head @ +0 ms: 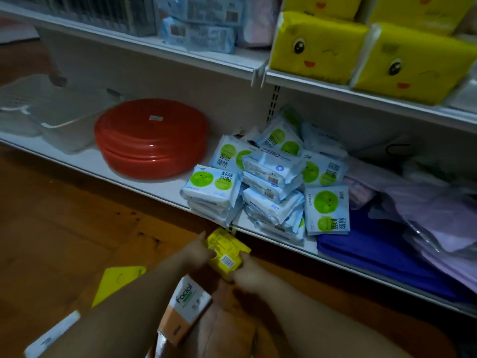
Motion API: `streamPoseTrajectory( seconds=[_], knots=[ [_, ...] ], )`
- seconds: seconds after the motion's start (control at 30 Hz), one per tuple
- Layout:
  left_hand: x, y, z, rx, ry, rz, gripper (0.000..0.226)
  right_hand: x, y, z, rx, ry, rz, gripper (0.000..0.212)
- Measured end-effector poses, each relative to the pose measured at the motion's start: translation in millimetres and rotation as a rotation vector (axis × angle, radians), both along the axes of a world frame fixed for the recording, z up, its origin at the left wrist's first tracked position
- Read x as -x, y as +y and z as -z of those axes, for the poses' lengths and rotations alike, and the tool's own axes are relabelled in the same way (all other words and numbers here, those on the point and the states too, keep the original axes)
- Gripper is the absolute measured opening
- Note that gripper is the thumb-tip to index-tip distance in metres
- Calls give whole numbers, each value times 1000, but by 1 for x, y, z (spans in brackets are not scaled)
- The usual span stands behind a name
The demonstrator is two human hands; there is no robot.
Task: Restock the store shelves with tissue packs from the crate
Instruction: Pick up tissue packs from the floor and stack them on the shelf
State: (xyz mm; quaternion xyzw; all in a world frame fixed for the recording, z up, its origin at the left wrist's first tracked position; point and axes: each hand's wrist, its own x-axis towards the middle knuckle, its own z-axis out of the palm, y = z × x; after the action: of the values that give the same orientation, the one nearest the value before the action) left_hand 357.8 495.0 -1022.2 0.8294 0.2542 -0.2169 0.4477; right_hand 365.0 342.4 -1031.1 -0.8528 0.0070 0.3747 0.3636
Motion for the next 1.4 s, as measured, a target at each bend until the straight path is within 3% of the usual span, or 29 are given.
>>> streamPoseTrajectory(
  seconds=[0.07, 0.13, 0.2, 0.23, 0.33, 0.5, 0.57, 0.7, 0.8, 0.83, 0.93, 1.03, 1.17, 1.23, 1.4],
  knots=[
    [-2, -3, 8, 73, 29, -15, 73, 0, -2, -2, -43, 44, 55, 72],
    [0, -3, 14, 139, 34, -51, 50, 2, -5, 2, -79, 67, 133, 73],
    [6, -3, 25, 160, 40, -70, 53, 4, -9, 6, -79, 29, 246, 73],
    [11, -4, 27, 176, 48, -76, 57, 5, -12, 6, -74, 13, 287, 77],
    [23, -10, 16, 244, -39, -145, 34, 7, -22, 2, -77, -6, 315, 93],
    [29, -9, -18, 348, -230, -177, 7, 10, -20, -30, -76, -120, 197, 51],
    [30, -3, -40, 341, -294, -235, 13, 10, -14, -52, -57, -181, 175, 47],
    [34, 18, -84, 311, -376, -310, 46, 11, -3, -102, -57, -420, 101, 24],
    [44, 30, -115, 314, -565, -377, 26, 17, 7, -142, -80, -629, 50, 16],
    [49, 32, -127, 309, -624, -383, 17, 19, 11, -156, -102, -666, 46, 18],
    [62, 39, -160, 325, -759, -327, 40, 22, 23, -195, -219, -704, 52, 45],
    [74, 48, -199, 280, -912, -296, 47, 26, 32, -231, -368, -731, 55, 70],
    [84, 45, -242, 317, -1112, -324, 26, 35, 44, -257, -500, -874, 61, 52],
    [86, 42, -257, 333, -1193, -382, 18, 37, 49, -268, -579, -960, 58, 53],
    [91, 30, -284, 420, -1322, -402, 25, 41, 49, -291, -702, -1138, 47, 59]
  ],
)
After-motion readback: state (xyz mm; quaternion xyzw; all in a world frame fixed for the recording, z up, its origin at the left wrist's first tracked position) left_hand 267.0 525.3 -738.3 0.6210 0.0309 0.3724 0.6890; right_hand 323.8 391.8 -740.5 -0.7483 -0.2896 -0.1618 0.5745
